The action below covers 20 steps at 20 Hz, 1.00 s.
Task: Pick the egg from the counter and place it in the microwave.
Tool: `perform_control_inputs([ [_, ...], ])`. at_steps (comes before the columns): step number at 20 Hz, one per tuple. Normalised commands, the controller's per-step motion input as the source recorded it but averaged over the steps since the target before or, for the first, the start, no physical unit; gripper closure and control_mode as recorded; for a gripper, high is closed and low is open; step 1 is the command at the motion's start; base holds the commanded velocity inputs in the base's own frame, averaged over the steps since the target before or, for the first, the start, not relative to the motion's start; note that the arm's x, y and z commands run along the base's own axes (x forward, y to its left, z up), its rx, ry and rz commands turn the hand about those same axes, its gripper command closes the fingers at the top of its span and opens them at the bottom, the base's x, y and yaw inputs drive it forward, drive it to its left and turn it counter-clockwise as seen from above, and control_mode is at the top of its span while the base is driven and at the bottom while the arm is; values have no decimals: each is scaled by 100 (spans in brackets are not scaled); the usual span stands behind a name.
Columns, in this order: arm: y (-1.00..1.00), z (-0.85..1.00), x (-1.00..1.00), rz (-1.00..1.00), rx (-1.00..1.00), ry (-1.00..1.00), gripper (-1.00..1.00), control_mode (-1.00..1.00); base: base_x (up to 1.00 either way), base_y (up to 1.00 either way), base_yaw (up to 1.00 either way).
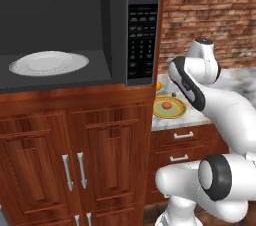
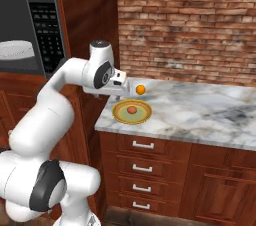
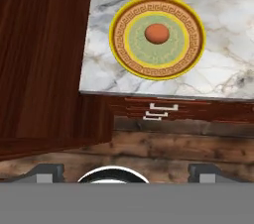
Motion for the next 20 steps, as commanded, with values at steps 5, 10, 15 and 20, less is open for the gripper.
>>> perform_control_inputs([
  [5,-74,-63,82,15,0,4,-100,-100,0,0,0],
  [10,-23,-57,64,33,0,0,-100,-100,0,0,0],
  [15,-1,-40,45,25,-1,0,-100,-100,0,0,0],
  [20,0,-23,38,18,-9,0,-100,-100,0,0,0],
])
